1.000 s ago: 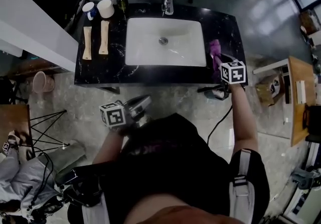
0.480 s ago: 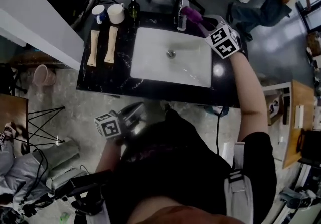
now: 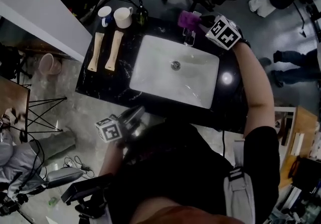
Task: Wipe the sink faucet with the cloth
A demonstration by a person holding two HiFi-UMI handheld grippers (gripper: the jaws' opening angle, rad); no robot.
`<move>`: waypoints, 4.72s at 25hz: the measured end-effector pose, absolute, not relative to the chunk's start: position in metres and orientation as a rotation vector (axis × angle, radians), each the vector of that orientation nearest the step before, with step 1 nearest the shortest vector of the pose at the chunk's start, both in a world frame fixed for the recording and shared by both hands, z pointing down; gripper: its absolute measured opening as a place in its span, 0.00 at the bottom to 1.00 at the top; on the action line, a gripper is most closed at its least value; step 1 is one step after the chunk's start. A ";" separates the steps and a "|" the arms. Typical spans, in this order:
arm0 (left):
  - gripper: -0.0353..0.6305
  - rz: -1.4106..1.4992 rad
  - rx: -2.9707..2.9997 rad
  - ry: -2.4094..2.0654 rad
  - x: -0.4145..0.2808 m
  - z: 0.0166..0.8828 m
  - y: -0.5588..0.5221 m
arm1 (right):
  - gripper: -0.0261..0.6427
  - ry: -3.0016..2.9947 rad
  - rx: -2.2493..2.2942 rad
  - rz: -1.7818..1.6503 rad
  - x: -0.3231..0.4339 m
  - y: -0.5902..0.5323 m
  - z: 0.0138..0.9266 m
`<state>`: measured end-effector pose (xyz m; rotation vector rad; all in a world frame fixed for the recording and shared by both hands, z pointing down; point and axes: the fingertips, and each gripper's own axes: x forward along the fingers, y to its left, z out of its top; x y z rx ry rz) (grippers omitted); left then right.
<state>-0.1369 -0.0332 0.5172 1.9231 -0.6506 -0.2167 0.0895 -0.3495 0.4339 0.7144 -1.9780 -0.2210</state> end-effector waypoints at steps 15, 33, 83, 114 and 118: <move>0.05 -0.210 1.858 -0.765 -0.138 0.538 -0.044 | 0.16 -1.933 0.797 -0.153 0.112 -0.443 0.453; 0.05 -0.192 1.969 -0.651 -0.145 0.505 -0.036 | 0.16 -2.052 0.791 -0.232 0.068 -0.280 0.454; 0.05 -0.192 1.973 -0.697 -0.146 0.502 -0.024 | 0.16 -1.894 0.787 -0.208 0.080 -0.235 0.582; 0.05 -0.116 1.823 -0.846 -0.143 0.533 -0.027 | 0.16 -1.908 0.954 -0.211 0.099 -0.351 0.618; 0.05 -0.123 1.846 -0.828 -0.146 0.529 -0.029 | 0.16 -1.966 1.110 0.026 0.115 -0.338 0.607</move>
